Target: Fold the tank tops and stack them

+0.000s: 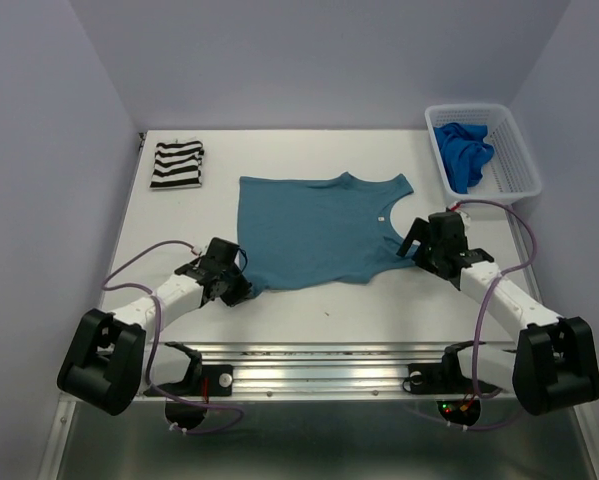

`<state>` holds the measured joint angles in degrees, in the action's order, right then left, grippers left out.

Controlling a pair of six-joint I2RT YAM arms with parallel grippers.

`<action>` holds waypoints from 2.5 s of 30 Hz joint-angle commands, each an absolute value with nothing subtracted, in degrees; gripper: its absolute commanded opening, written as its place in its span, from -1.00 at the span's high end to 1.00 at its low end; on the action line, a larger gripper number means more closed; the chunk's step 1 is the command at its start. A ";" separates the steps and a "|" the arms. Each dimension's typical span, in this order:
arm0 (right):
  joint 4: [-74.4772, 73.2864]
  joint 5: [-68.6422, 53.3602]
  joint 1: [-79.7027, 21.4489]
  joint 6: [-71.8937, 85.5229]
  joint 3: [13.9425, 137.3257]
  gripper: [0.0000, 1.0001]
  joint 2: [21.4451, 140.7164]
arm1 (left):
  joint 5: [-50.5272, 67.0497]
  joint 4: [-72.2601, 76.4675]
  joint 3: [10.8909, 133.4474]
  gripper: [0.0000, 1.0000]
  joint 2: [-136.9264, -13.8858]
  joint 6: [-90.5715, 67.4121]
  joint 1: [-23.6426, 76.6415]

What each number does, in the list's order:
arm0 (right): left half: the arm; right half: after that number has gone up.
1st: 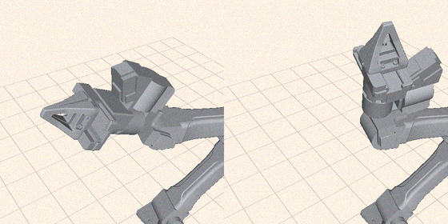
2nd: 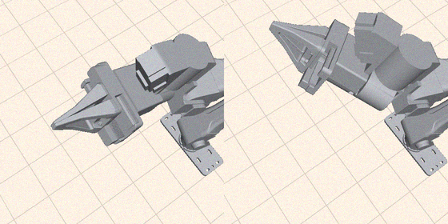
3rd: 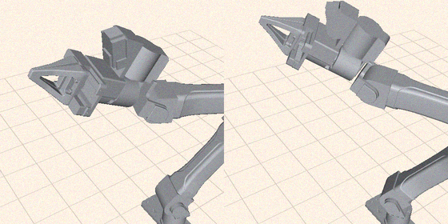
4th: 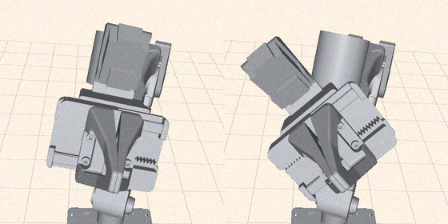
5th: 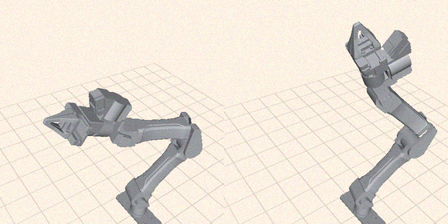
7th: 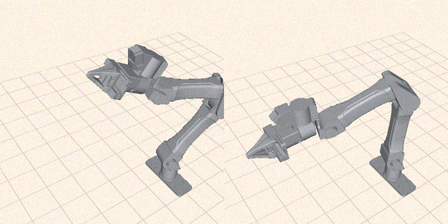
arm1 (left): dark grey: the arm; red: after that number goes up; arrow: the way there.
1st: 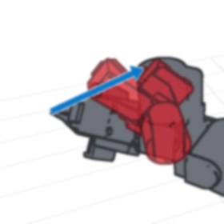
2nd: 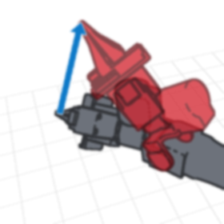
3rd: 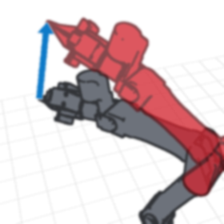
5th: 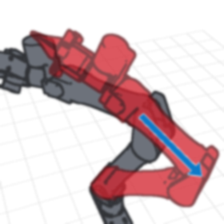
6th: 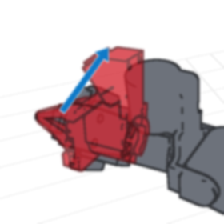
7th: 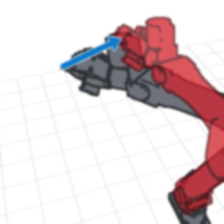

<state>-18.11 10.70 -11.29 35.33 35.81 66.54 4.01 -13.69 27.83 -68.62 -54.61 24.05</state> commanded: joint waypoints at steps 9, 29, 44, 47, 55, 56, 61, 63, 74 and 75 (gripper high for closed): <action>-19.86 13.10 -10.02 34.45 36.12 -0.96 68.90 | 6.15 -17.58 27.60 1.00 -63.37 -51.59 24.34; -12.66 11.69 -7.73 35.07 39.74 0.37 85.08 | 5.28 -22.41 34.37 1.00 -62.14 -47.37 24.35; -27.86 12.40 -7.73 34.19 34.63 0.73 64.87 | 5.36 -31.82 34.89 1.00 -55.38 -45.97 24.26; -27.86 11.25 -7.73 34.37 34.72 0.72 64.25 | 7.90 -30.94 35.33 1.00 -55.46 -45.27 24.26; -29.18 11.16 -7.73 33.31 35.68 0.35 67.06 | 7.82 -28.13 33.58 1.00 -57.39 -45.70 24.35; -29.09 11.25 -7.73 33.40 35.60 0.38 66.63 | 7.91 -27.52 33.31 1.00 -57.83 -45.79 24.26; -28.65 10.63 -7.73 32.43 36.30 0.64 65.04 | 8.09 -26.64 34.80 1.00 -57.66 -45.62 24.34; -28.65 10.55 -7.73 32.08 37.08 0.67 65.13 | 8.09 -26.19 36.03 1.00 -57.39 -45.27 24.34; -28.39 10.11 -7.73 29.45 42.36 0.88 69.52 | 7.48 -25.93 44.03 1.00 -62.48 -42.63 24.17; -28.39 10.19 -7.73 29.36 43.67 0.88 69.87 | 7.47 -25.84 44.99 1.00 -63.10 -42.19 24.17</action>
